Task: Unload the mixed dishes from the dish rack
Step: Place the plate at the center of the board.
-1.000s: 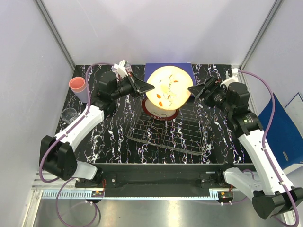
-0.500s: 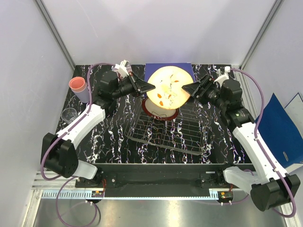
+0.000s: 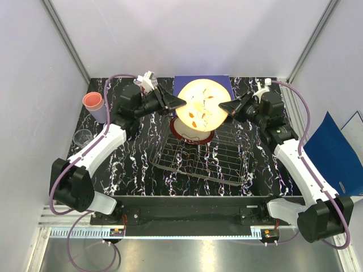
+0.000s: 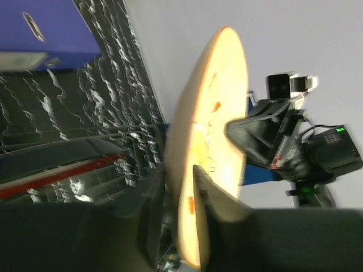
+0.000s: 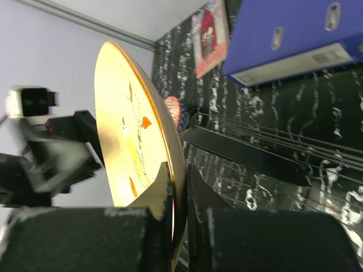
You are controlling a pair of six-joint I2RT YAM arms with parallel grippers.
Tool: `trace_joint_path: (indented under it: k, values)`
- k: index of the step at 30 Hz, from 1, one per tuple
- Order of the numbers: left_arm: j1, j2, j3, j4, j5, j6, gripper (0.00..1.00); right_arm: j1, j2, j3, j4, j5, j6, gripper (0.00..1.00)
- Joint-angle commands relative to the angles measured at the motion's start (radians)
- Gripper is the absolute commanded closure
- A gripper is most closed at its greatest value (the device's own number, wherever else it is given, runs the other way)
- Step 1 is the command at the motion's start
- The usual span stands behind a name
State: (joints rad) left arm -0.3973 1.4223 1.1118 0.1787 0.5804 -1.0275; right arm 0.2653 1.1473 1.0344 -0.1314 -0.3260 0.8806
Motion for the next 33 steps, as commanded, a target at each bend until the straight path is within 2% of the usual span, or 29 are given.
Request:
trace_joint_path:
  k: [1, 3, 8, 12, 17, 23, 33]
  values:
    - [0.073, -0.097, 0.105, -0.011, -0.003, -0.048, 0.15, 0.002, -0.070, 0.023, 0.044, 0.071, -0.051, 1.00]
    - [0.150, -0.129, 0.112, -0.056, -0.042, -0.036, 0.01, -0.038, -0.078, 0.033, 0.029, 0.090, -0.046, 1.00]
    - [0.291, -0.242, 0.079, -0.159, -0.105, -0.046, 0.01, -0.179, -0.009, 0.123, 0.032, 0.036, 0.012, 1.00]
    - [0.301, -0.327, -0.042, -0.153, -0.162, -0.043, 0.01, -0.325, 0.109, 0.216, 0.033, 0.050, 0.058, 1.00]
    - [0.302, -0.373, -0.075, -0.222, -0.177, 0.007, 0.01, -0.462, 0.258, 0.263, 0.091, 0.123, 0.148, 1.00]
    - [0.279, -0.387, -0.092, -0.295, -0.221, 0.063, 0.01, -0.528, 0.383, 0.260, 0.188, 0.214, 0.129, 1.00]
    - [0.259, -0.407, -0.208, -0.327, -0.206, 0.073, 0.01, -0.564, 0.609, 0.210, 0.277, 0.206, 0.144, 1.00]
